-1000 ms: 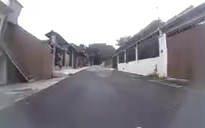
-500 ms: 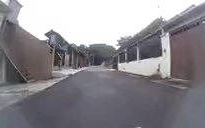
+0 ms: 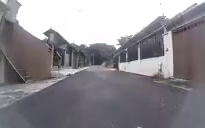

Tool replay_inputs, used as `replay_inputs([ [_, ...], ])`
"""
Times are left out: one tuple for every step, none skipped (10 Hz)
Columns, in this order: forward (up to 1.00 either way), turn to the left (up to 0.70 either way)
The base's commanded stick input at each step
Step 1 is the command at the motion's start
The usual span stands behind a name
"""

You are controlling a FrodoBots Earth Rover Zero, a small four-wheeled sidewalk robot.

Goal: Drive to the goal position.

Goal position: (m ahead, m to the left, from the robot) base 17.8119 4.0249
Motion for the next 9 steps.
replay_inputs([
  [0.50, 0.00],
  [0.50, 0.00],
  [0.50, 0.00],
  [0.50, 0.00],
  [0.50, 0.00],
  [0.50, 0.00],
  [0.50, 0.00],
  [0.50, 0.00],
  [0.50, 0.00],
])
